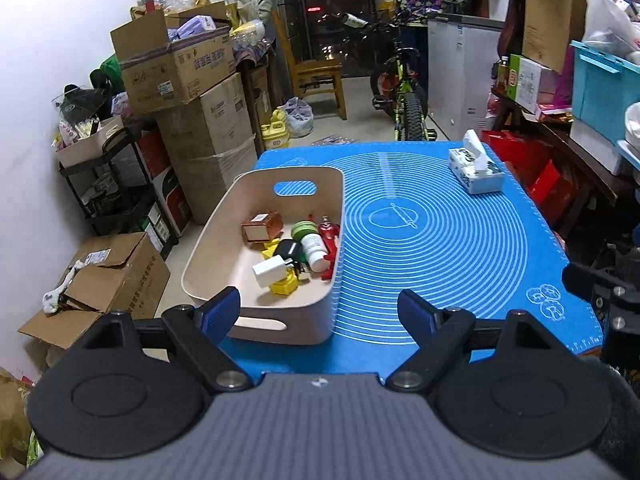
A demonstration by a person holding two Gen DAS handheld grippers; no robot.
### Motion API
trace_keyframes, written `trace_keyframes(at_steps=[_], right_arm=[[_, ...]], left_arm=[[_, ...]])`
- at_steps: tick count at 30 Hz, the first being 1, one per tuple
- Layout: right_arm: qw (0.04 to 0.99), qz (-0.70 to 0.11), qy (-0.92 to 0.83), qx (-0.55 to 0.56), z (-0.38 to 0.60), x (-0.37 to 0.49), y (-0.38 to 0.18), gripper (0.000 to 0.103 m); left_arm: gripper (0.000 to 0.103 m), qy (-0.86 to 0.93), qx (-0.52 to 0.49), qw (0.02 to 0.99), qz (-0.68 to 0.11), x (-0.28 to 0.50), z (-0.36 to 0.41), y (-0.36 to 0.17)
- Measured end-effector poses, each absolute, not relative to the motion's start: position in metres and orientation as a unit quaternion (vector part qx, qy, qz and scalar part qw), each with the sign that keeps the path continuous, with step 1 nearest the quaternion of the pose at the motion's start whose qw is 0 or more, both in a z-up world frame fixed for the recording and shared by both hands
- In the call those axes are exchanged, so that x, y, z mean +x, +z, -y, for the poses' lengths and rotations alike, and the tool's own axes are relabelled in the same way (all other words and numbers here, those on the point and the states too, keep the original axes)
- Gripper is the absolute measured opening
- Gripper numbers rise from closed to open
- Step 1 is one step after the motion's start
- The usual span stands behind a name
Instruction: Organize rigid objects
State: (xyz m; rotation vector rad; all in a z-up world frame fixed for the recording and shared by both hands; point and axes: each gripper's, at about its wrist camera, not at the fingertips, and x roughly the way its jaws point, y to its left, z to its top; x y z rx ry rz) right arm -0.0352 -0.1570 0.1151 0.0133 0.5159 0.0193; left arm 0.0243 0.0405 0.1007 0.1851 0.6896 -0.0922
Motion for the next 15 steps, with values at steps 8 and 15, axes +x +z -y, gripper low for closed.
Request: trace_keyframes(at_steps=[8,15], right_arm=[[0.966,-0.258,-0.009,0.017,0.172,-0.061,0.087,0.101],[0.966,-0.258,-0.016,0.032,0.182,-0.071,0.066,0.101]], left_arm=[[0.086,-0.059,0.076,0.936,-0.338,0.011,-0.036,0.075],[0.087,-0.066,0.072,0.934,-0.344,0.0,-0.031,0.051]])
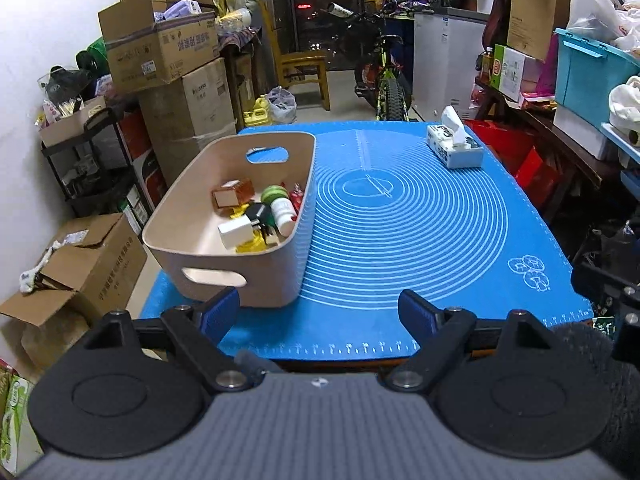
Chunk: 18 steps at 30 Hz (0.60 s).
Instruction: Organize rigid objects
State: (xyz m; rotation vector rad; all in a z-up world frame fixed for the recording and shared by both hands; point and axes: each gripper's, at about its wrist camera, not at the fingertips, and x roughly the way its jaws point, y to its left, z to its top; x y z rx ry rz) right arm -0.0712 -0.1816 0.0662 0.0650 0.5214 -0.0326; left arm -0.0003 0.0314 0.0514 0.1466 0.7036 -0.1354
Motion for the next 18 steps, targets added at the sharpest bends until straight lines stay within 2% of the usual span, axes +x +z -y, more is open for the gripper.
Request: trace_keyframes(at_steps=[18], right_arm=[[0.963,-0.265,-0.024,0.037,0.174,-0.069,0.032,0.101]], left_arm=[[0.087,-0.063,0.075,0.937,-0.335,-0.005,-0.027,0.01]])
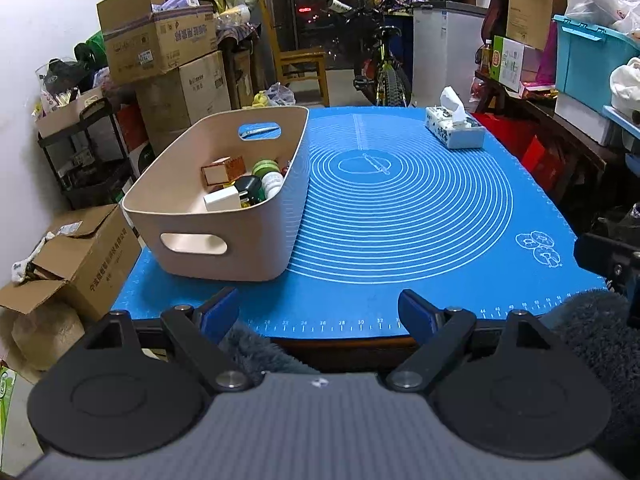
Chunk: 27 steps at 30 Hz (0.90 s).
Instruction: Organize rigid objects
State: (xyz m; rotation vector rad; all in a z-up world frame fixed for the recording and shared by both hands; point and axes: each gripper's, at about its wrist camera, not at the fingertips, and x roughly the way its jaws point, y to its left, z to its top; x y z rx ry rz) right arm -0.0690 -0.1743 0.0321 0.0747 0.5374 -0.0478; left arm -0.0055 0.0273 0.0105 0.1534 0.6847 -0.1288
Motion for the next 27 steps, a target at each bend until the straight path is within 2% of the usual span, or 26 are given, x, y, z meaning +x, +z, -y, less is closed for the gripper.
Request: trace_keyframes(at_steps=[27], right_arm=[[0.965,-0.261,-0.023,0.016,0.161,-0.07,0.03,0.101]], left_arm=[[0.087,-0.065,0.061,0.936,-0.341,-0.004,-0.03,0.008]])
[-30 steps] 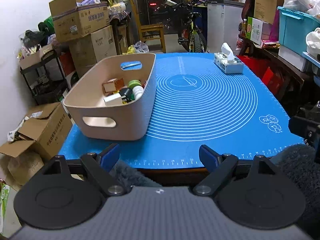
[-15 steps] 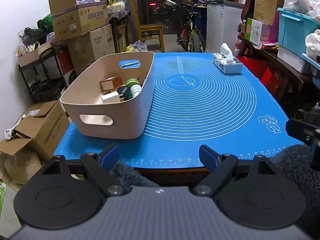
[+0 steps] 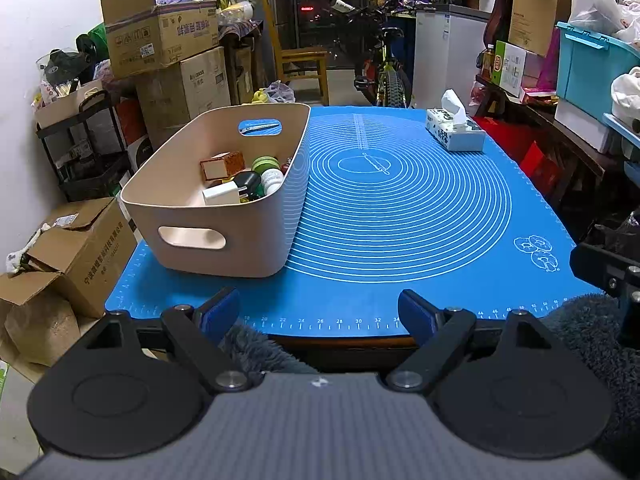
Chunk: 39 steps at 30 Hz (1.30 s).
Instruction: Organize rigid objects
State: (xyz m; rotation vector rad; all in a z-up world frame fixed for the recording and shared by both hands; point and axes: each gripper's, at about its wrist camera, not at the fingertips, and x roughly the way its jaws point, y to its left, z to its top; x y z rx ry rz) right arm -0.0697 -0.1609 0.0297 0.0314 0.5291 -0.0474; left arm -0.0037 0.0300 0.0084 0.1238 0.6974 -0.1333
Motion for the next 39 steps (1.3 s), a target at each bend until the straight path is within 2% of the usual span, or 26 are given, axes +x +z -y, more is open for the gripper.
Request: trace_keyframes(at_steps=[39], right_arm=[[0.965,-0.263,-0.019,0.011,0.1652,-0.0728,0.0288,0.101]], left_arm=[[0.087,-0.068,0.062,0.937,-0.337,-0.0033,-0.0254,0.0077]])
